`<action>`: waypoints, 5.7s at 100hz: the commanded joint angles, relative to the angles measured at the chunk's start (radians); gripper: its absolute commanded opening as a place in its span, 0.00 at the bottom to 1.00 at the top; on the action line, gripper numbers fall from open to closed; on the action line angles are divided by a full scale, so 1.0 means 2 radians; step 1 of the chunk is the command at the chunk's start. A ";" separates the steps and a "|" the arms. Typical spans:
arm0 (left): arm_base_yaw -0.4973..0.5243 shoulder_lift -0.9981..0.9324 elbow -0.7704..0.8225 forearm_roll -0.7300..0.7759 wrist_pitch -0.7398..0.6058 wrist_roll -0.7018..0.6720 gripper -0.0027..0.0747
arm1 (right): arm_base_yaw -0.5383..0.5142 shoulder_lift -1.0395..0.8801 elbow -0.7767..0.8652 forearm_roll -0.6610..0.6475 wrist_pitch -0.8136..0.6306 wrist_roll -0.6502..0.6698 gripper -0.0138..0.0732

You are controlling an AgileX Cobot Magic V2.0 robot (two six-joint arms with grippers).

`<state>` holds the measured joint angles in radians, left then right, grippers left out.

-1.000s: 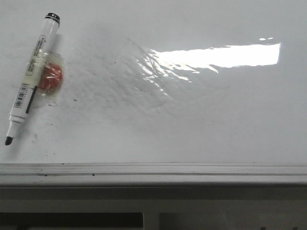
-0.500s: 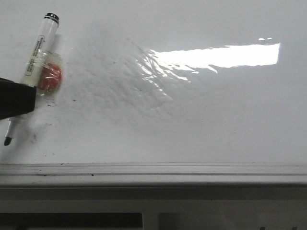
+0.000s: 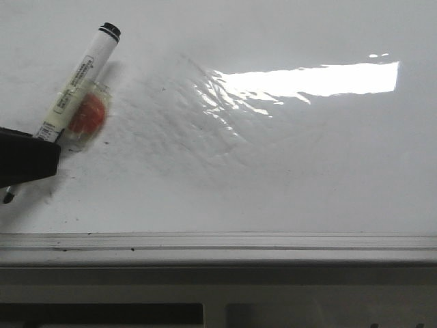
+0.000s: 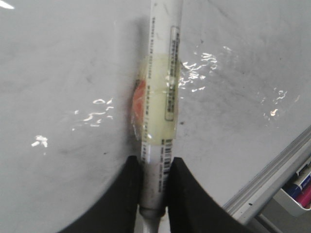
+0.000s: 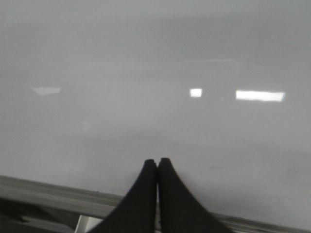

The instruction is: Write number 8 on whiteboard

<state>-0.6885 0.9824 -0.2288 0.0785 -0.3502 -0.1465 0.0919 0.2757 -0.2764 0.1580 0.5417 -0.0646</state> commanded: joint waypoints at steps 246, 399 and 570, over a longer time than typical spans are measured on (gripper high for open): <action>-0.002 -0.192 -0.015 0.125 0.013 -0.005 0.40 | 0.245 0.463 -0.409 0.148 -0.092 -0.117 0.09; -0.003 -0.189 -0.015 0.139 0.015 -0.015 0.40 | 0.282 0.456 -0.417 0.115 -0.054 -0.101 0.11; -0.042 -0.001 -0.015 0.176 -0.159 -0.044 0.01 | 0.372 0.499 -0.416 0.137 -0.018 -0.094 0.33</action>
<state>-0.7662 0.9865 -0.2288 0.4577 -0.5907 -0.2199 0.8356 1.2963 -1.0780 0.4235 0.5512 -0.2526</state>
